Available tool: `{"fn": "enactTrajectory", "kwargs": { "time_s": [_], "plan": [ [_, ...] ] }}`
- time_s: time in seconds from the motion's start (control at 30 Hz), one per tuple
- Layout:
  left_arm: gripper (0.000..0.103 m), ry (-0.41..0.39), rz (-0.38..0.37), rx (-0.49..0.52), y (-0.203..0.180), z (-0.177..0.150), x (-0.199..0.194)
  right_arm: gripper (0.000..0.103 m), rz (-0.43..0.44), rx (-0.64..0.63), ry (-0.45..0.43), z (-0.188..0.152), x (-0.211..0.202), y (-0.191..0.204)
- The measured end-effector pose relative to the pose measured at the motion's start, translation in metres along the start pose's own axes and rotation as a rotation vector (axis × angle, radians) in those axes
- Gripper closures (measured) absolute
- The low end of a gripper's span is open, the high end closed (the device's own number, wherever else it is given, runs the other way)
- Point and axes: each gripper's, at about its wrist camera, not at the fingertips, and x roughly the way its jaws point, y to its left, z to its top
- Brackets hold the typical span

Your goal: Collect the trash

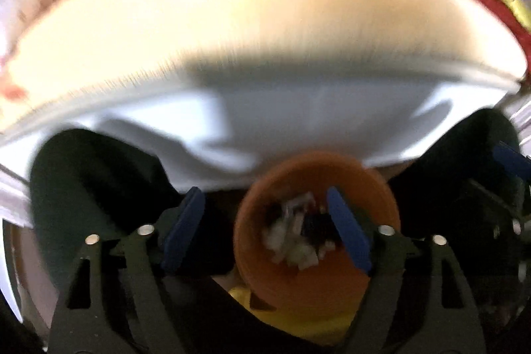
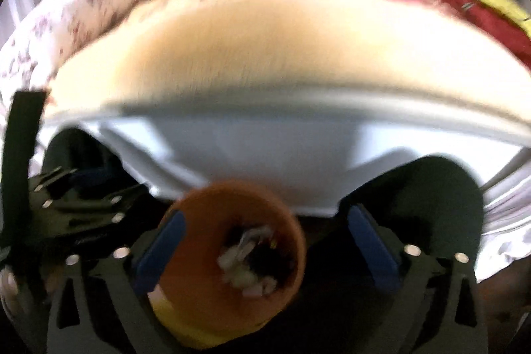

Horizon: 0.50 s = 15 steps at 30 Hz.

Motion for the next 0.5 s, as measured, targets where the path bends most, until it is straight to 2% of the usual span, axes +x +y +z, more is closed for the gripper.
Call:
{"fn": "enactTrajectory", "kwargs": {
  "time_s": [0.1, 0.23, 0.33, 0.5],
  "plan": [
    [0.012, -0.164, 0.012, 0.002, 0.001, 0.010, -0.040, 0.005, -0.026, 0.046, -0.102, 0.016, -0.023, -0.001],
    [0.010, -0.337, 0.058, -0.001, 0.005, 0.021, -0.085, 0.005, -0.028, 0.092, -0.219, 0.033, -0.049, 0.001],
    [0.010, -0.396, 0.041, -0.027, 0.011, 0.029, -0.104, 0.005, -0.041, 0.083, -0.265, 0.039, -0.057, 0.007],
    [0.010, -0.408, 0.016, -0.087, 0.021, 0.037, -0.112, 0.005, -0.060, 0.059, -0.296, 0.039, -0.062, 0.015]
  ]
}}
